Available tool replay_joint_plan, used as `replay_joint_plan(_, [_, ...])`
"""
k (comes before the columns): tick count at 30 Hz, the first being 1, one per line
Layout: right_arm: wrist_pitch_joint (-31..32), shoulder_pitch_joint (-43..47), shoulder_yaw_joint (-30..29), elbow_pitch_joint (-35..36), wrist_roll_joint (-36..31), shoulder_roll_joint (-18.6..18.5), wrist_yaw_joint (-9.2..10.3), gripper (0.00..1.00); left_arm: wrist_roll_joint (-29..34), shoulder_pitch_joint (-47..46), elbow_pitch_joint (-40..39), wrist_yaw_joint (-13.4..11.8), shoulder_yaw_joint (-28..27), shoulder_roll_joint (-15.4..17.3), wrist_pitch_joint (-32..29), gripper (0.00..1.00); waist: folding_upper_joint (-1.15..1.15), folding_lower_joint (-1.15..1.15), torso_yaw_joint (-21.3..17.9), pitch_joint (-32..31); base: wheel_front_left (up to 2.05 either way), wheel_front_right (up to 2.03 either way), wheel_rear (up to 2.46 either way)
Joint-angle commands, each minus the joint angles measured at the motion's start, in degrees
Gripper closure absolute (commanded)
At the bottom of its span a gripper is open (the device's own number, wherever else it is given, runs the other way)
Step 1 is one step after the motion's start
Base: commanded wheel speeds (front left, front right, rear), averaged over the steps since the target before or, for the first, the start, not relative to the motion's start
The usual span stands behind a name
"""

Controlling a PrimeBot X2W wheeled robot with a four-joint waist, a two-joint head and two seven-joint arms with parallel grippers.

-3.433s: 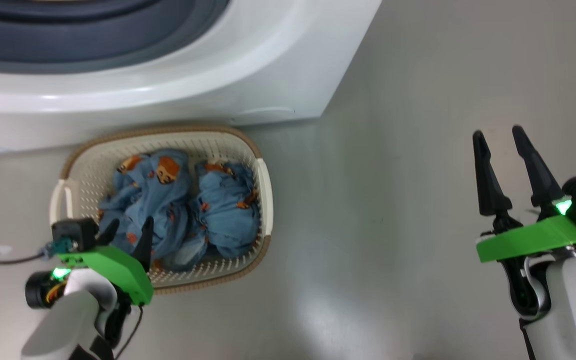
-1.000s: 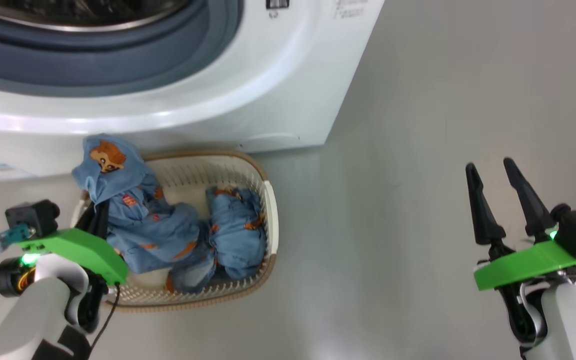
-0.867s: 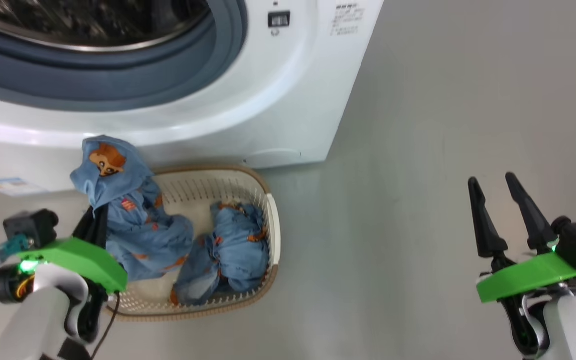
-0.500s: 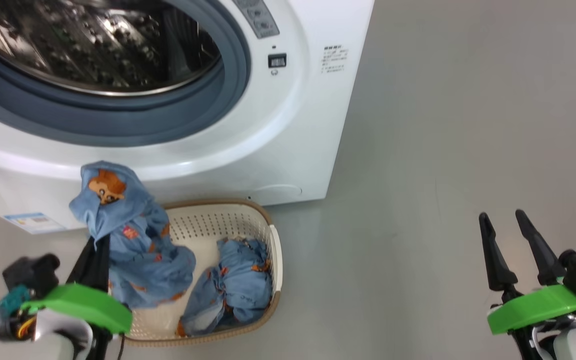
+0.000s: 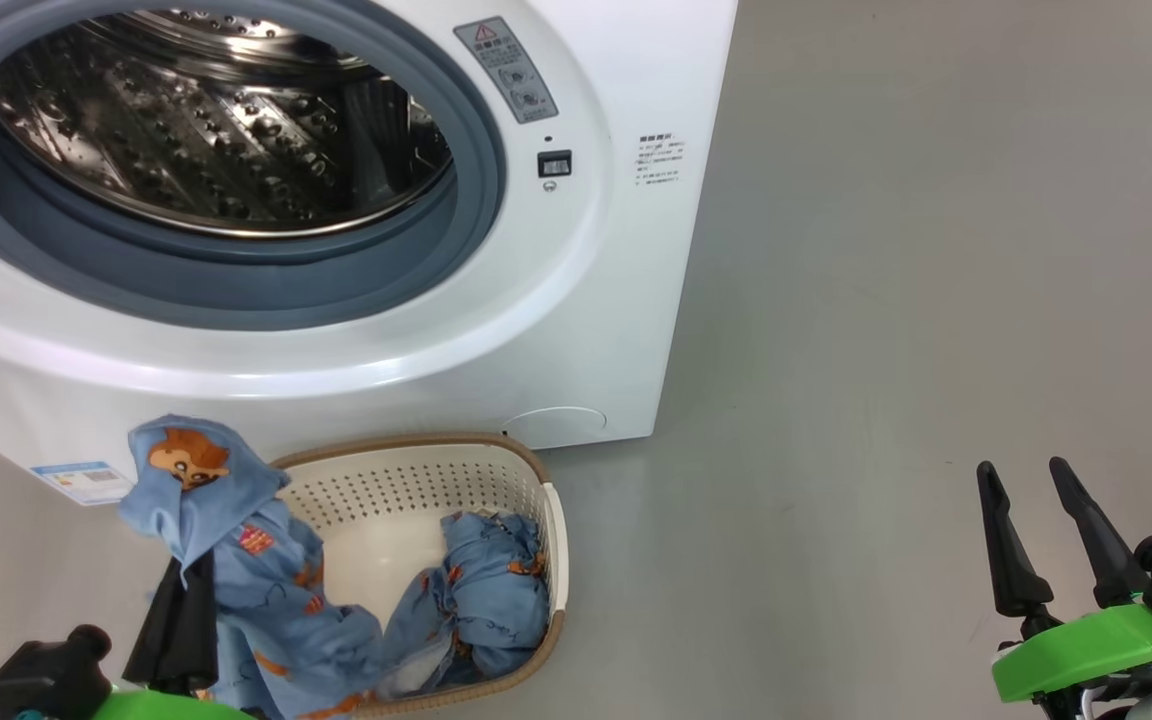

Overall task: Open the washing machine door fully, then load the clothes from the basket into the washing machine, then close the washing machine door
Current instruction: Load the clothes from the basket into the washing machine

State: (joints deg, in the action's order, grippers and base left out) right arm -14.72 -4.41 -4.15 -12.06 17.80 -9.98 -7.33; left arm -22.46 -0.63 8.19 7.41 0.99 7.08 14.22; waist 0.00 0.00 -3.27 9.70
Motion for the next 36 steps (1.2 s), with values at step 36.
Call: replay_joint_plan(36, [-0.3, -9.6, 3.5, 3.8, 0.4, 4.3, -0.16, 0.0, -6.7, -53.4, 31.3, 0.1, 5.9, 12.3, 0.8, 1.0, 0.0, 0.0, -7.8, 18.7, 0.0, 0.0, 0.0])
